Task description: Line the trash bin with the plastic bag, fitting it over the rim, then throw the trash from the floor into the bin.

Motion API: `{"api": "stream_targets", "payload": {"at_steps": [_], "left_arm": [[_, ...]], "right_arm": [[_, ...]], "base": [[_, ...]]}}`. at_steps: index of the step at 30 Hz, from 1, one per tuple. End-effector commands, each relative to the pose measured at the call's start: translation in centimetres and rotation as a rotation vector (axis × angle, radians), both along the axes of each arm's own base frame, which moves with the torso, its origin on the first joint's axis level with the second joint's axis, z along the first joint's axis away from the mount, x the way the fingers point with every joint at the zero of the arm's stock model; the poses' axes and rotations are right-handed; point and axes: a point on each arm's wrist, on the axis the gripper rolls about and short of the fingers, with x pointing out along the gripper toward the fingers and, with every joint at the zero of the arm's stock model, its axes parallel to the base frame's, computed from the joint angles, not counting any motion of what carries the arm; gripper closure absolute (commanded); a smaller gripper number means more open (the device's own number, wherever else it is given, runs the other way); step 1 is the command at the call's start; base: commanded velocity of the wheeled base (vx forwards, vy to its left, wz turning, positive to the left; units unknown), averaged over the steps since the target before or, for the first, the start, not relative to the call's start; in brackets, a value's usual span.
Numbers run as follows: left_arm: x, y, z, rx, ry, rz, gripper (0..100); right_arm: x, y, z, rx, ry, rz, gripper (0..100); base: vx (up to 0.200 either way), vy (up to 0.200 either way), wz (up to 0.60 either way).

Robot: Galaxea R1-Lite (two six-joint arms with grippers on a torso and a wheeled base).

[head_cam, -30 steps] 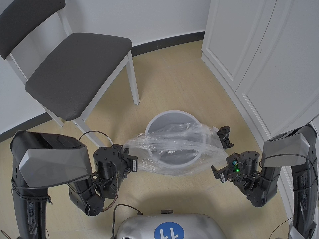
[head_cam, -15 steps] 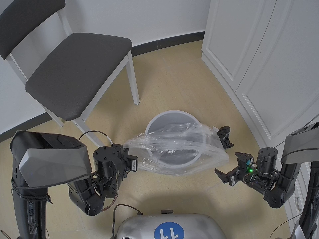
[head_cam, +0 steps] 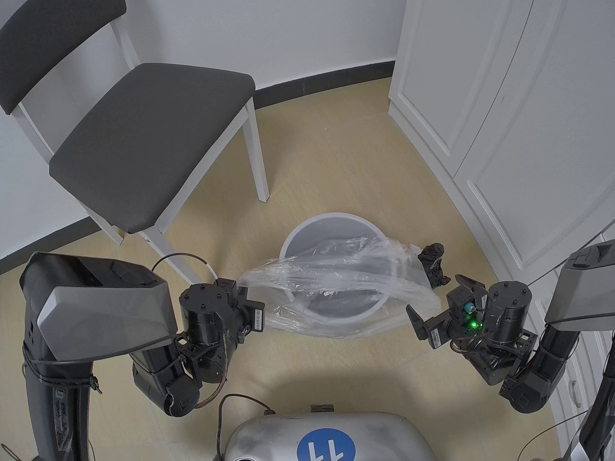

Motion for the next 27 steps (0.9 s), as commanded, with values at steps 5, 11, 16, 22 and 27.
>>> {"api": "stream_targets", "payload": {"at_steps": [5,11,16,22,27], "left_arm": [[-0.4,0.3,-0.3,0.011,0.02,-0.001,0],[-1.6,1.1,0.5,0.034,0.033,-0.021,0],[-3.2,2.0,1.2,0.044,0.062,-0.108,0],[-5.7,3.8,1.7,0.124,0.108,-0.23,0],[-7.2,4.4,2.7,0.093,0.115,-0.344,0]], "right_arm": [[0.7,1.2,-0.1,0.023,-0.027,0.019,0],[0.6,1.8,-0.8,0.016,-0.009,0.037,0],[0.6,1.8,-0.8,0.016,-0.01,0.036,0],[0.5,2.2,-1.2,0.006,0.002,0.048,0],[0.4,2.4,-1.8,-0.005,0.019,0.058,0]], "base": [[0.0,0.0,0.0],[0.0,0.0,0.0],[0.0,0.0,0.0],[0.0,0.0,0.0],[0.0,0.0,0.0]]}}
